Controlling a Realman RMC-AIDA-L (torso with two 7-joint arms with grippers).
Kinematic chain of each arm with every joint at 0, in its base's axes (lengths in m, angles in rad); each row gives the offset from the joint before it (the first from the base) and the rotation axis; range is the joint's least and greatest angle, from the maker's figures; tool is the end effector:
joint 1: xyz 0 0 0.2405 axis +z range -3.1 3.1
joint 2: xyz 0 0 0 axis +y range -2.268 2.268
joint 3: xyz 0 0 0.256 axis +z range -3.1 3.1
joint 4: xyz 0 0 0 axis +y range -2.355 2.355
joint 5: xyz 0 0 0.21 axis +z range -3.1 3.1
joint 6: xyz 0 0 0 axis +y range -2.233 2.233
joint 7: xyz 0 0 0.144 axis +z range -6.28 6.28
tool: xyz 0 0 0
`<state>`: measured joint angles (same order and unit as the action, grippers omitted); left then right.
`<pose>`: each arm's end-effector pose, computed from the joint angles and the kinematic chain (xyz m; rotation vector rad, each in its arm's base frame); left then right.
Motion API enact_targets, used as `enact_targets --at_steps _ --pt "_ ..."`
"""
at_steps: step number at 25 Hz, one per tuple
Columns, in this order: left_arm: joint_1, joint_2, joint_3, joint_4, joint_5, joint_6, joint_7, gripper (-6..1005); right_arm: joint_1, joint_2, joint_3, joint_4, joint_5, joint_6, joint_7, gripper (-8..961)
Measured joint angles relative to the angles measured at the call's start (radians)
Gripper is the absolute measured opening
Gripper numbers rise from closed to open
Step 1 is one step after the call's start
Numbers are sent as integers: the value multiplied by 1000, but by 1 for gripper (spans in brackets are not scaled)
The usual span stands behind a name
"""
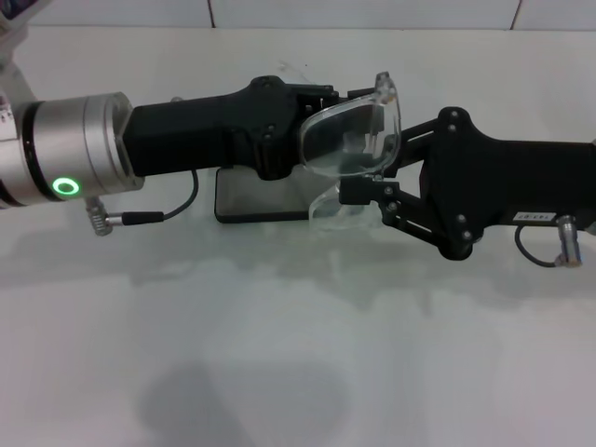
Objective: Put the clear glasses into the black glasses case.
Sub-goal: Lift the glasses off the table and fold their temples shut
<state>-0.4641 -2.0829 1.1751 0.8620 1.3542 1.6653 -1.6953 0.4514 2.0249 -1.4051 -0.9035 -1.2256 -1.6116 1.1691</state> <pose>-0.1589 0.3145 0.0081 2.7332 0.6101 1.2873 0.1462 0.3045 -0.0022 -2.8137 -0.1899 1.2277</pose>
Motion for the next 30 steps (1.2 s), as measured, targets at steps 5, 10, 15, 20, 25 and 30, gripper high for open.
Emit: enact_targets --at_steps 5,10,15,20,25,30 --pt "-5 -1 2 -1 0 1 -2 110 1 1 -1 0 6 16 0 112" --pt "-6 -2 -5 -3 -2 -3 2 110 1 0 -4 10 40 15 0 111" --pt "-1 -3 -49 -3 -12 -6 6 110 1 -1 -8 11 43 -1 0 111" --pt "5 -4 -99 -34 -37 -7 41 110 -2 -2 -7 17 39 -16 -1 111" --pt "6 -1 -234 -165 -41 -26 135 110 -19 -3 5 25 95 -37 -24 110" --pt "5 -1 -277 -254 -35 -35 231 110 -35 -1 3 25 179 -156 -57 109"
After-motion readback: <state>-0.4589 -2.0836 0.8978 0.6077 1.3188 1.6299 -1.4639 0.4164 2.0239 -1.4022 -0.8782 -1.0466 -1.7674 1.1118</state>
